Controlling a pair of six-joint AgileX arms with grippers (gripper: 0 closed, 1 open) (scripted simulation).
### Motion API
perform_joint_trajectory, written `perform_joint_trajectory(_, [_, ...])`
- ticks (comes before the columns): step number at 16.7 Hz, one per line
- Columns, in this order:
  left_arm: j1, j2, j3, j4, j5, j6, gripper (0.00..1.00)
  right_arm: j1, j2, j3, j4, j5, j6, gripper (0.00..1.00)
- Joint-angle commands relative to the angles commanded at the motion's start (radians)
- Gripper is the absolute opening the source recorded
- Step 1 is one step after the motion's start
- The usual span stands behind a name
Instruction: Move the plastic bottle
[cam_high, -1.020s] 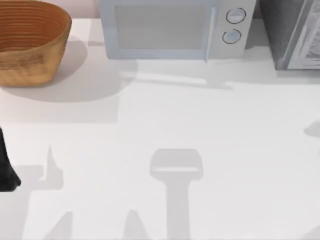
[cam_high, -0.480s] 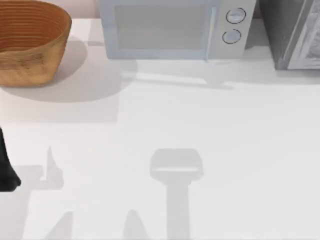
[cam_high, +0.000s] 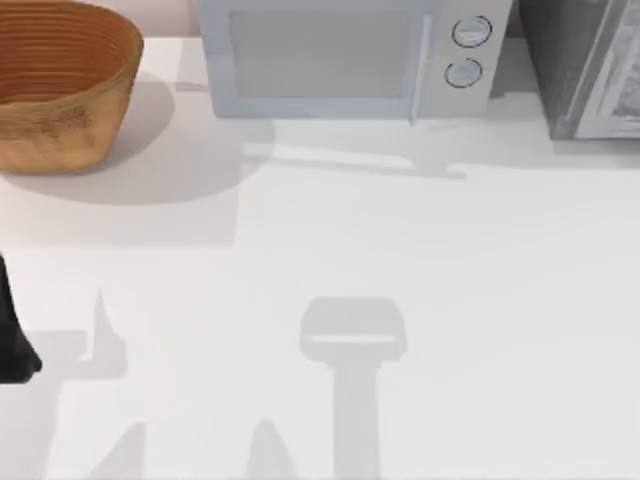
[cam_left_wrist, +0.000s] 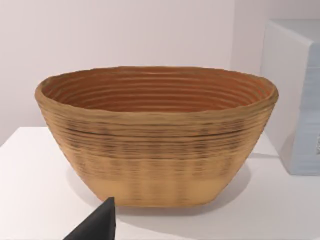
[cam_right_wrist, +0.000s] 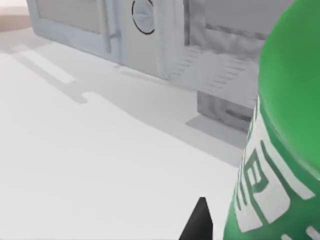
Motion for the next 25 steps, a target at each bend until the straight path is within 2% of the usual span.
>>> perform_joint_trajectory(4, [0.0, 0.0, 0.0, 0.0, 0.0, 0.0, 1.0, 0.038, 0.036, -0.01, 0.286, 0.008, 0.143, 0.0])
perform_joint_trajectory(8, [0.0, 0.0, 0.0, 0.0, 0.0, 0.0, 1.0, 0.071, 0.079, -0.036, 0.488, 0.047, 0.295, 0.0])
perform_joint_trajectory(11, [0.0, 0.0, 0.0, 0.0, 0.0, 0.0, 1.0, 0.08, 0.1, -0.054, 0.543, 0.074, 0.346, 0.0])
perform_joint_trajectory(15, [0.0, 0.0, 0.0, 0.0, 0.0, 0.0, 1.0, 0.08, 0.1, -0.054, 0.544, 0.075, 0.346, 0.0])
perform_joint_trajectory(25, [0.0, 0.0, 0.0, 0.0, 0.0, 0.0, 1.0, 0.08, 0.1, -0.054, 0.544, 0.075, 0.346, 0.75])
